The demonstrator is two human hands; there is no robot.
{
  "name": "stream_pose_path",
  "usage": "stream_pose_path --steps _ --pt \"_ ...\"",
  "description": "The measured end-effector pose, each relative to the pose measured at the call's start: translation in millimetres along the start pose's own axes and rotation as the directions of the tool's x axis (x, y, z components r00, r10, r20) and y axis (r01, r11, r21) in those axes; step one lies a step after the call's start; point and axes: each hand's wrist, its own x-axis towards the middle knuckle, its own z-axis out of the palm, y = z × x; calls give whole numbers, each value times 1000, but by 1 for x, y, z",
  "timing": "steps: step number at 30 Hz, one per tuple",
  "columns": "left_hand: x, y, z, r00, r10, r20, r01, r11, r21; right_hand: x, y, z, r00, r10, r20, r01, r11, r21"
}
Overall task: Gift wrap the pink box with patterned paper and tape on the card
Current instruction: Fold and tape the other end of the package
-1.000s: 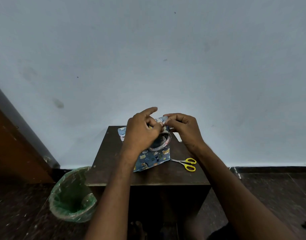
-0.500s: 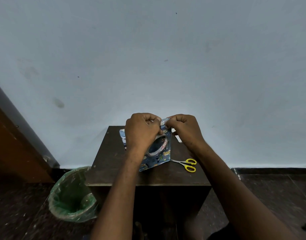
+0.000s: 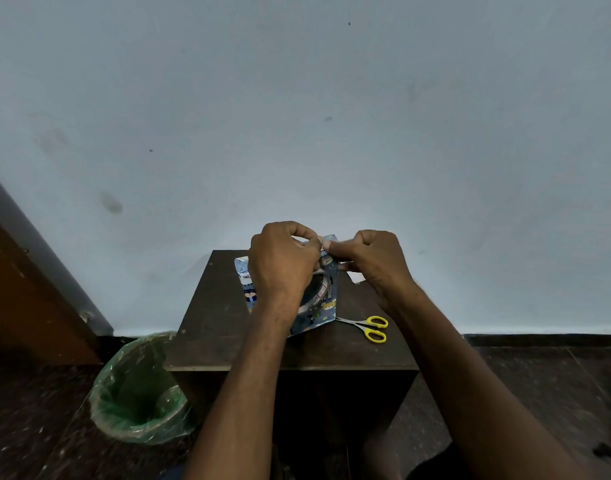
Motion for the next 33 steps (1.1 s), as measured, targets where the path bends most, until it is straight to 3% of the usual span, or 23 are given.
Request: stream_pose_path --steps 3,7,11,14,17,20,24,27,30,33 --pt "0 0 0 1000 -9 9 9 1000 -8 0 9 -8 999 5 32 -6 1000 25" --pt "0 0 0 1000 -2 7 2 1000 -12 -4 10 -8 963 -270 16 270 956 -117" --pt "0 -1 -2 1000 11 10 -11 1000 -24 -2 12 -8 862 -492 123 506 821 -264" --pt "1 -5 -1 999 29 16 -29 999 -31 3 20 -7 820 -554 144 568 759 -318" --pt "3 -8 -1 998 47 33 -45 998 -53 -1 22 -6 861 -488 144 509 821 -258" --pt "3 -9 -5 995 58 77 -52 995 -80 -3 31 -3 946 -249 209 291 935 -201" --pt "4 -10 -13 980 123 156 -89 973 -212 4 59 3 927 -31 374 151 943 -296" --pt "5 -13 -23 960 175 218 -84 924 -373 4 60 8 937 -40 346 136 957 -257" --pt "7 -16 -30 945 210 251 -87 900 -428 10 58 10 930 -108 352 170 974 -152" --pt "7 -18 -36 935 249 251 -85 848 -523 11 63 11 918 -76 388 113 991 -72"
